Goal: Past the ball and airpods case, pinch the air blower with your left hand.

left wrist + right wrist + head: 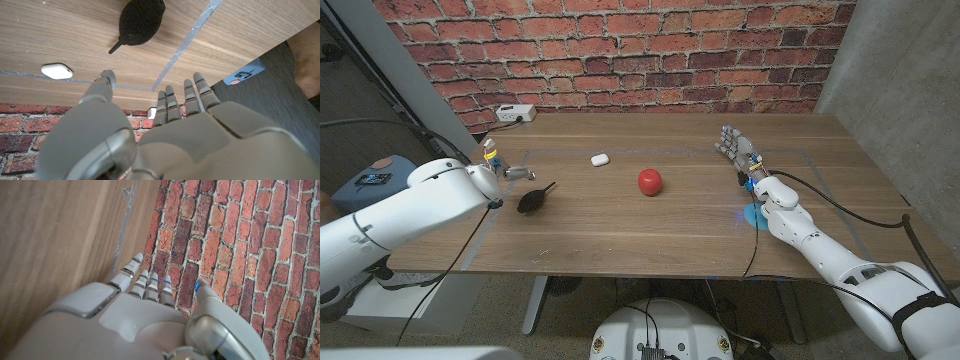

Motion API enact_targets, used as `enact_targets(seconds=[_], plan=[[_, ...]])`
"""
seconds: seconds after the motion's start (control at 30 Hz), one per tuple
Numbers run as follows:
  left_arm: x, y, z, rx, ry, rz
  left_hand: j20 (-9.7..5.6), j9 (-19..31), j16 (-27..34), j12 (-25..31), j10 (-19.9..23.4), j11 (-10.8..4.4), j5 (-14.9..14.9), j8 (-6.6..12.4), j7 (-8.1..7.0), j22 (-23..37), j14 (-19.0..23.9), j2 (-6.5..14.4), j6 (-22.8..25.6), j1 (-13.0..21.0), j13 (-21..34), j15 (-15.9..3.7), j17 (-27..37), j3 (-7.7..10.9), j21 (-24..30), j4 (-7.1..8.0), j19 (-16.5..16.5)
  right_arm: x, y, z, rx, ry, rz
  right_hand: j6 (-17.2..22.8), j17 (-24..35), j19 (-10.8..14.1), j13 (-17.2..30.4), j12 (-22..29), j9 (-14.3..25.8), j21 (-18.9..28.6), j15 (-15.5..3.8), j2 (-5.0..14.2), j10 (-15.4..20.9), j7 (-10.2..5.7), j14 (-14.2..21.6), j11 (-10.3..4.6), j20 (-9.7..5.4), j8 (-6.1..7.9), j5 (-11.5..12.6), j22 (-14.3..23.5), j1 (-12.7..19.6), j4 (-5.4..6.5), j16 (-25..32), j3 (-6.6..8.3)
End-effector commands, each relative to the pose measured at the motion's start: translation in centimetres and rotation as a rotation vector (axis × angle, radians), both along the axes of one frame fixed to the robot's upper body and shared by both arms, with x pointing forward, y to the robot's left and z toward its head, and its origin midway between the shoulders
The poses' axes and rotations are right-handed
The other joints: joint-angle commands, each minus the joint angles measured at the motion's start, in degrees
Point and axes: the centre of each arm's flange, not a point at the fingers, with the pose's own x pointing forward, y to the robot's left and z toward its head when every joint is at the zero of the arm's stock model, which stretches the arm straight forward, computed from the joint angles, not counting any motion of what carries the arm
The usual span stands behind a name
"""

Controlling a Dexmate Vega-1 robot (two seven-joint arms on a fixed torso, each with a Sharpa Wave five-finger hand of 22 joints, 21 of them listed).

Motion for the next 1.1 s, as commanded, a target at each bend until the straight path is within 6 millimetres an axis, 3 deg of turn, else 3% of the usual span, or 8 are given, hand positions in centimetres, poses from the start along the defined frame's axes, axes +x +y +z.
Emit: enact_targets(seconds=[0.03, 1.1], plan=[[0.7, -0.8, -0.4, -0.01, 0.077, -0.037, 0.24, 0.1, 0.0, -0.1, -0.5, 0.09, -0.5, -0.22, 0.18, 0.3, -0.3, -0.6, -0.5, -0.1, 0.2, -0.04, 0.1, -0.4, -0.2, 0.11, -0.7, -0.1, -0.3, -0.1, 0.01, -0.005, -0.006, -0.1, 0.0, 0.1, 0.0, 0.2, 0.2, 0.4, 0.16, -0.13, 0.0, 0.45, 0.2, 0.52, 0.4, 0.29, -0.1, 0.3, 0.6, -0.44, 0.3, 0.08], [1.6, -1.8, -1.2, -0.018, 0.186, -0.045, 0.39, 0.1, 0.1, -0.4, -1.0, 0.67, -1.8, 0.07, 0.53, 0.4, -0.7, -0.2, -1.3, 0.1, 0.8, 0.11, 0.3, -1.04, -0.3, 0.32, -1.2, -0.1, -0.7, -0.6, 0.024, -0.007, -0.007, -0.2, 0.0, 0.1, 0.0, 0.2, 0.2, 0.4, 0.11, -0.09, 0.0, 0.47, 0.1, 0.56, 0.45, 0.28, -0.1, 0.3, 0.7, -0.79, 0.3, -0.12]])
